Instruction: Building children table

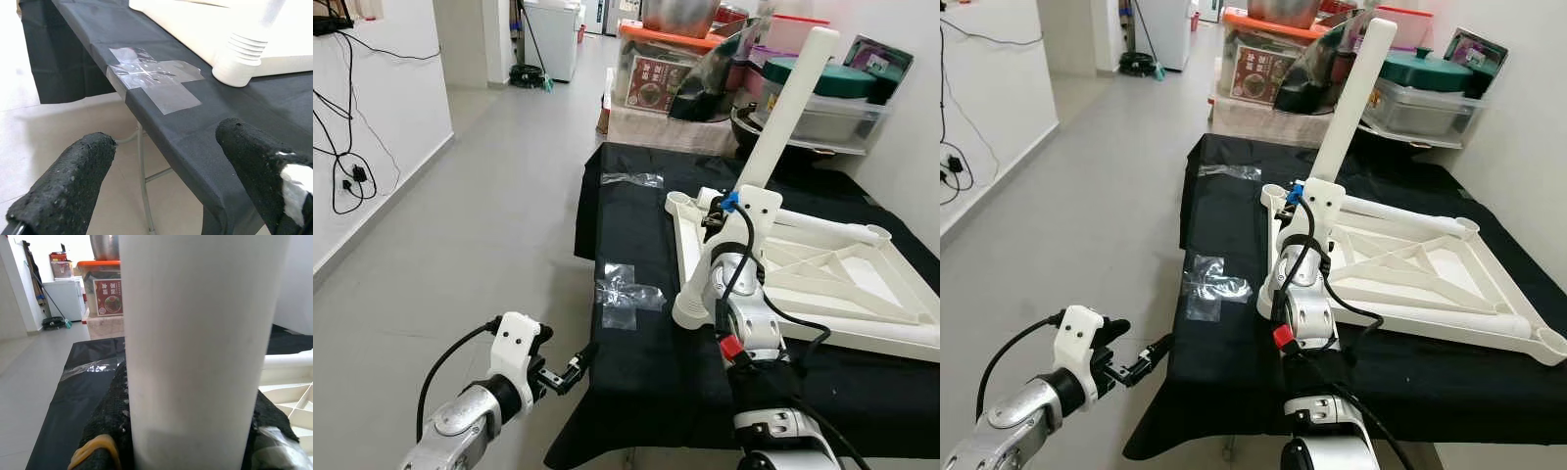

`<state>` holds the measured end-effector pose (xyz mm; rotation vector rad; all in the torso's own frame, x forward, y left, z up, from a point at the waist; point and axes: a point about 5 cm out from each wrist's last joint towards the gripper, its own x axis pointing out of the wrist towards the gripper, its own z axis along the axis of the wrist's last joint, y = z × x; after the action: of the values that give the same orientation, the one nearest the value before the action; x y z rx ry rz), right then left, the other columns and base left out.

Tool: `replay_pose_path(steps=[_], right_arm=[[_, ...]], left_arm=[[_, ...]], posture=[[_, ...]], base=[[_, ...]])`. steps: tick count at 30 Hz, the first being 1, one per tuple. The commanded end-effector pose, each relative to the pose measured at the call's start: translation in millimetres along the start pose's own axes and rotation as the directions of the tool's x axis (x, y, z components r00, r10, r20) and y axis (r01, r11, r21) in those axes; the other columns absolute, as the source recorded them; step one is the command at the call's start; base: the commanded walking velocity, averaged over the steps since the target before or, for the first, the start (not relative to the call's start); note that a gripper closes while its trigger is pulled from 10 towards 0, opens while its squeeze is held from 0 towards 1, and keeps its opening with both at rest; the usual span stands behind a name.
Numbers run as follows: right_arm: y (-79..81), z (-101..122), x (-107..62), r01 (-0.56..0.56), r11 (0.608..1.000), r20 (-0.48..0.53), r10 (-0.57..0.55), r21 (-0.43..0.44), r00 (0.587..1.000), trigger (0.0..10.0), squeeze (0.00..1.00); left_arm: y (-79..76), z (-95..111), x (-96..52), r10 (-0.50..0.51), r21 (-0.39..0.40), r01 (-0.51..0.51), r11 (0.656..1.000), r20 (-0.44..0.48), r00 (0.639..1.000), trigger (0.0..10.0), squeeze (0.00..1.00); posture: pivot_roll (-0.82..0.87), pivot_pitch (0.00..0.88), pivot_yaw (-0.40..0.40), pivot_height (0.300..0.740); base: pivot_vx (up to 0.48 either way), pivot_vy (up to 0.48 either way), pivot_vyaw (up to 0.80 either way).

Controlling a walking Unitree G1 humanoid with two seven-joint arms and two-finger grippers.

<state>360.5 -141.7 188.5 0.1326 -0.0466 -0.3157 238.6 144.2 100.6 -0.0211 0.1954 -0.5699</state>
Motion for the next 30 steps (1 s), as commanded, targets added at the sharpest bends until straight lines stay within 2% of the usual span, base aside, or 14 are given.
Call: replay_pose_path(steps=[1,5,6,7,13,20,30], right_arm=[[-16.8,-44,-5.7,0.046,0.998,-0.208,-0.053,-0.038,0.977,10.0,0.0],[-16.2,-43,-5.8,0.043,0.999,-0.203,-0.048,-0.03,0.978,10.0,0.0],[-15.6,-41,-5.4,0.042,0.999,-0.197,-0.046,-0.026,0.979,10.0,0.82],[-14.2,-38,-5.4,0.036,0.999,-0.188,-0.039,-0.021,0.981,10.0,1.0],[-9.9,-32,-6.8,0.021,1.0,-0.164,-0.022,-0.008,0.986,10.0,1.0],[-8.4,-13,-9.1,-0.005,1.0,-0.091,0.007,0.02,0.996,10.0,1.0],[-14.3,-9,-8.7,0.009,1.0,-0.087,-0.007,0.022,0.996,10.0,1.0]], left_arm=[[-1.5,-3,2.3,-0.013,0.004,0.013,1.0,-0.014,1.0,10.0,0.0],[-1.8,-3,2.3,-0.014,0.005,0.014,1.0,-0.014,1.0,10.0,0.0],[-1.8,-3,2.2,-0.014,0.005,0.014,1.0,-0.015,1.0,10.0,0.0],[-1.8,-3,2.0,-0.015,0.005,0.015,1.0,-0.016,1.0,10.0,0.0],[-1.4,-4,1.6,-0.015,0.006,0.015,1.0,-0.019,1.0,10.0,0.0],[-0.4,-4,1.4,-0.018,0.009,0.018,1.0,-0.022,1.0,10.0,0.0],[0.3,-4,3.0,-0.022,0.012,0.022,1.0,-0.023,0.999,10.0,0.0]], posture=[[0.03,0.0,-0.12,0.74],[0.03,0.0,-0.121,0.74],[0.03,0.0,-0.12,0.74],[0.03,0.0,-0.119,0.74],[0.03,0.0,-0.12,0.74],[0.02,0.0,-0.114,0.74],[0.02,0.0,-0.109,0.74]], base=[[0.0,0.0,0.0],[0.0,0.0,0.0],[0.0,0.0,0.0],[0.0,0.0,0.0],[0.0,0.0,0.0],[0.0,0.0,0.0],[0.0,0.0,0.0]])
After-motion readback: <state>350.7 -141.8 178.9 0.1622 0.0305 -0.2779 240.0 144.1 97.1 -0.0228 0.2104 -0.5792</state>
